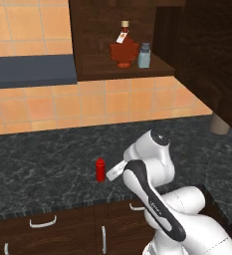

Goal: Put the shaker and condiment bottle from the counter next to their counterparts in the cabinet.

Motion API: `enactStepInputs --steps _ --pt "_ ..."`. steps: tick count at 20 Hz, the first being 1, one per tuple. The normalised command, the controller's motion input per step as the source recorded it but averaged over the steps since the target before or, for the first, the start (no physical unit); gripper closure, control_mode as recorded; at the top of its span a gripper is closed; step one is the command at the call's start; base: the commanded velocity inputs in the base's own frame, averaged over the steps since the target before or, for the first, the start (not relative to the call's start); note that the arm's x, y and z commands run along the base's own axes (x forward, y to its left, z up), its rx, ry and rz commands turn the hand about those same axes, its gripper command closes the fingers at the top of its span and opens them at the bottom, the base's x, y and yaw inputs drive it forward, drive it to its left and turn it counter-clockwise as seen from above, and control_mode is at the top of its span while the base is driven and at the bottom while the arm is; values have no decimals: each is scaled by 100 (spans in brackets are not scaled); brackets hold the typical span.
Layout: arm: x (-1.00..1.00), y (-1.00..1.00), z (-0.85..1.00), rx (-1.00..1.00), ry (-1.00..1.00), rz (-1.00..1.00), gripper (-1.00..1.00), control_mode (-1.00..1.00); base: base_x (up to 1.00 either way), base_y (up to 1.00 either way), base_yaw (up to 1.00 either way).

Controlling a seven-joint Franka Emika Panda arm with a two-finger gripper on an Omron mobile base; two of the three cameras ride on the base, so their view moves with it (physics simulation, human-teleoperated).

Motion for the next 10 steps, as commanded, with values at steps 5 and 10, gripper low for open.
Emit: enactStepInputs --steps 5,10 --pt "10 0 -20 0 0 0 -100 -100 0 0 0" --pt "34 -2 -7 0 0 0 -100 -100 0 0 0"
